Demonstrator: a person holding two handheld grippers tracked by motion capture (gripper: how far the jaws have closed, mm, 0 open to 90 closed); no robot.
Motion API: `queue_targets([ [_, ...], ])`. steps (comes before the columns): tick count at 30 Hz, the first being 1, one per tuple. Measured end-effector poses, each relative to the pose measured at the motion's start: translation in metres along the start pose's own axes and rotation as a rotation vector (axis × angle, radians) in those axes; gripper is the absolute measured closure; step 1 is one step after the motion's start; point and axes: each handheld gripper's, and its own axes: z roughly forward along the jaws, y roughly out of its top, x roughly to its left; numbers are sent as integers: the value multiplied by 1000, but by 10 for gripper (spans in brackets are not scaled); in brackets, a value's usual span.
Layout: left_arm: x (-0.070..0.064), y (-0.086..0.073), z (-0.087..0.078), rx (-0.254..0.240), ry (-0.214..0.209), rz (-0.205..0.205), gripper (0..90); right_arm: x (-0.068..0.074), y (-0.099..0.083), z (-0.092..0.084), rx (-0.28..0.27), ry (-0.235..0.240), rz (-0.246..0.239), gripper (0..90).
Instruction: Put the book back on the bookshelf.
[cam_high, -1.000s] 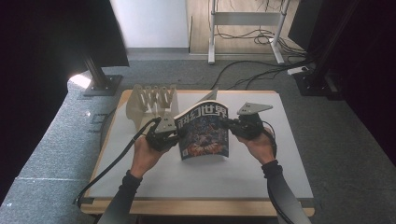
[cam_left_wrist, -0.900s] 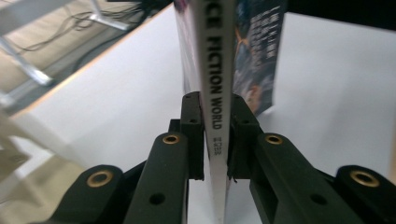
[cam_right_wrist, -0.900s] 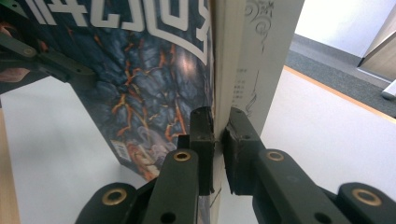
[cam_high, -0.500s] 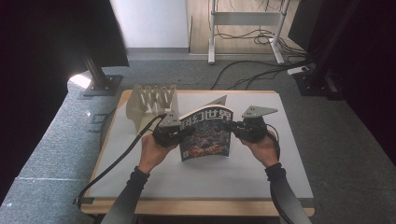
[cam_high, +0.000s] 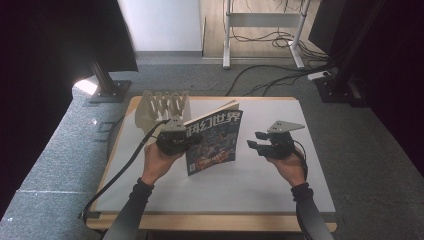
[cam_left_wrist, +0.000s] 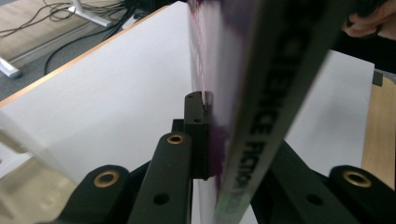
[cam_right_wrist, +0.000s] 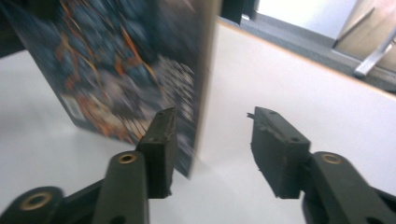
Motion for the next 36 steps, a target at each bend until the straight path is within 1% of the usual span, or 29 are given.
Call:
queue_targets([
  [3, 2, 0, -10, 2, 4, -9, 827, -2, -12, 3, 26, -21, -2, 400],
  [6, 3, 0, -18, 8, 13, -16, 827, -3, -23, 8, 51, -45, -7, 319],
  [8, 3, -1, -24, 10, 20, -22, 827, -3, -30, 11, 65, -60, 6, 240],
  [9, 4, -1, -27, 9, 23, -29, 828, -3, -34, 13, 75, -64, 12, 223],
  [10, 4, -2, -30, 9, 27, -31, 828, -3, -41, 16, 82, -68, 25, 160],
  [11, 5, -2, -33, 9, 32, -34, 828, -3, -41, 16, 82, -68, 25, 160],
  [12, 5, -3, -37, 11, 35, -34, 827, -3, -47, 20, 96, -78, 51, 128],
  [13, 6, -3, -40, 10, 42, -34, 827, -3, -47, 20, 96, -78, 51, 128],
  [15, 8, -5, -47, 1, 51, -45, 827, -3, -54, 23, 101, -96, 61, 119],
  [16, 9, -7, -51, -4, 54, -51, 828, -2, -62, 27, 111, -105, 72, 54],
  [17, 10, -8, -55, -10, 55, -60, 828, -2, -62, 27, 111, -105, 72, 54],
  [18, 11, -9, -58, -15, 58, -67, 828, -2, -65, 28, 115, -109, 77, 16],
  [19, 12, -11, -62, -19, 62, -72, 828, -2, -69, 30, 122, -111, 81, 0],
  [22, 14, -14, -73, -24, 76, -87, 828, 0, -79, 34, 143, -120, 90, 0],
  [27, 18, -20, -91, -23, 112, -106, 827, 2, -92, 41, 179, -141, 90, 0],
  [28, 19, -21, -94, -22, 120, -111, 828, 3, -97, 44, 191, -142, 91, 0],
  [30, 21, -23, -101, -22, 133, -125, 827, 4, -100, 45, 198, -145, 96, 0],
  [32, 24, -26, -108, -23, 147, -138, 827, 4, -104, 48, 218, -148, 102, 0],
  [34, 26, -28, -115, -29, 164, -148, 827, 3, -109, 51, 246, -150, 93, 0],
  [36, 29, -31, -122, -36, 177, -161, 827, 4, -109, 52, 242, -155, 87, 0],
])
